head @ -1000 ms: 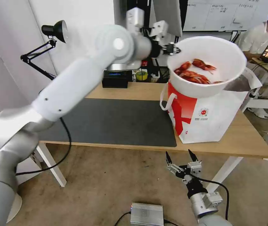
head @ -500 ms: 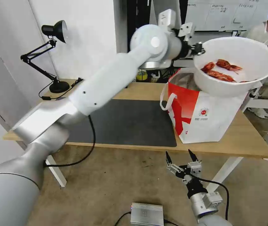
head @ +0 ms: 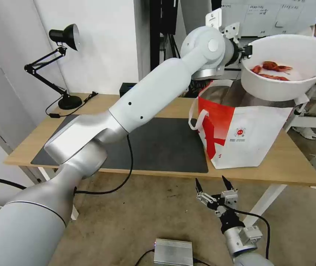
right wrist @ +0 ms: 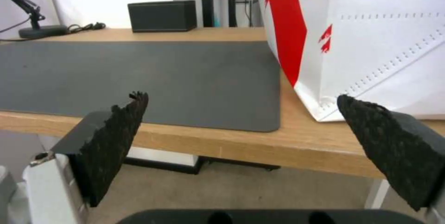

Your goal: Pick up the trash from the table and place it into the takeout bag.

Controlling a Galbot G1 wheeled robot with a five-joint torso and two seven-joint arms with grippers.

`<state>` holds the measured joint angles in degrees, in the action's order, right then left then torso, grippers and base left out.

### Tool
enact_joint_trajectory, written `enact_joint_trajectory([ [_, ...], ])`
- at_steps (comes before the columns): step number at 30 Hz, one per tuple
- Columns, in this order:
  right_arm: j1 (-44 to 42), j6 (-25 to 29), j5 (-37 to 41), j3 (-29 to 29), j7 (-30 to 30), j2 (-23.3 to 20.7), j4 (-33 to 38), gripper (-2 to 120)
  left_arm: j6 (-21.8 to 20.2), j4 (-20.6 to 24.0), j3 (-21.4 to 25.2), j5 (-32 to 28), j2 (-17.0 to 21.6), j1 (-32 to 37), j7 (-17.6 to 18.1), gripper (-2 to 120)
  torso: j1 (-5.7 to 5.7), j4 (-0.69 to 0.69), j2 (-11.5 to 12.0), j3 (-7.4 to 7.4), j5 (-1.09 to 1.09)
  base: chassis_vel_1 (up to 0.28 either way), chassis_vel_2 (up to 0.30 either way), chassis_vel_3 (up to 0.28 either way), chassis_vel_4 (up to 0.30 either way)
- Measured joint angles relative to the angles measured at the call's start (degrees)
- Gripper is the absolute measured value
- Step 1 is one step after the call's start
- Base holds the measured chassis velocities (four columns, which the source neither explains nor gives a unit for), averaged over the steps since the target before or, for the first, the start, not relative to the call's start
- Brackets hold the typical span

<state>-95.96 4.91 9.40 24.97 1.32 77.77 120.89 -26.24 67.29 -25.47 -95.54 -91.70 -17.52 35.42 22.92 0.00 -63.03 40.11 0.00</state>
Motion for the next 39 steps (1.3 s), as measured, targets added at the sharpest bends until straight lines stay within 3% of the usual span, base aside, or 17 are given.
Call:
enact_joint_trajectory([
  [4, 0.00, 0.00, 0.00, 0.00, 0.00, 0.00, 0.00, 100, 2.81, -0.20, -1.26, 0.64, 0.05, 0.81, 3.85, 0, 0.00, 0.01, 0.00, 0.00, 0.00, 0.000, 0.000, 0.000, 0.000],
  [12, 0.00, 0.00, 0.00, 0.00, 0.00, 0.00, 0.00, 100, 5.44, 0.07, -2.59, 1.47, 0.12, 2.46, 7.75, 0, 0.00, 0.01, 0.00, 0.00, 0.00, 0.000, 0.000, 0.000, 0.000],
  [30, 0.00, 0.00, 0.00, 0.00, 0.00, 0.00, 0.00, 100, 5.36, 1.36, -5.52, 4.58, 0.22, 5.75, 9.36, 0, 0.00, 0.00, 0.00, 0.00, 0.00, 0.000, 0.000, 0.000, 0.000],
  [36, 0.00, 0.00, 0.00, 0.00, 0.00, 0.00, 0.00, 100, 5.06, 1.46, -5.83, 5.03, 0.24, 6.46, 9.26, 12, 0.00, 0.00, 0.00, 0.00, 0.00, 0.000, 0.000, 0.000, 0.000],
  [39, 0.00, 0.00, 0.00, 0.00, 0.00, 0.00, 0.00, 100, 4.94, 1.54, -5.96, 5.28, 0.25, 6.98, 9.06, 27, 0.00, 0.00, 0.00, 0.00, 0.00, 0.000, 0.000, 0.000, 0.000],
])
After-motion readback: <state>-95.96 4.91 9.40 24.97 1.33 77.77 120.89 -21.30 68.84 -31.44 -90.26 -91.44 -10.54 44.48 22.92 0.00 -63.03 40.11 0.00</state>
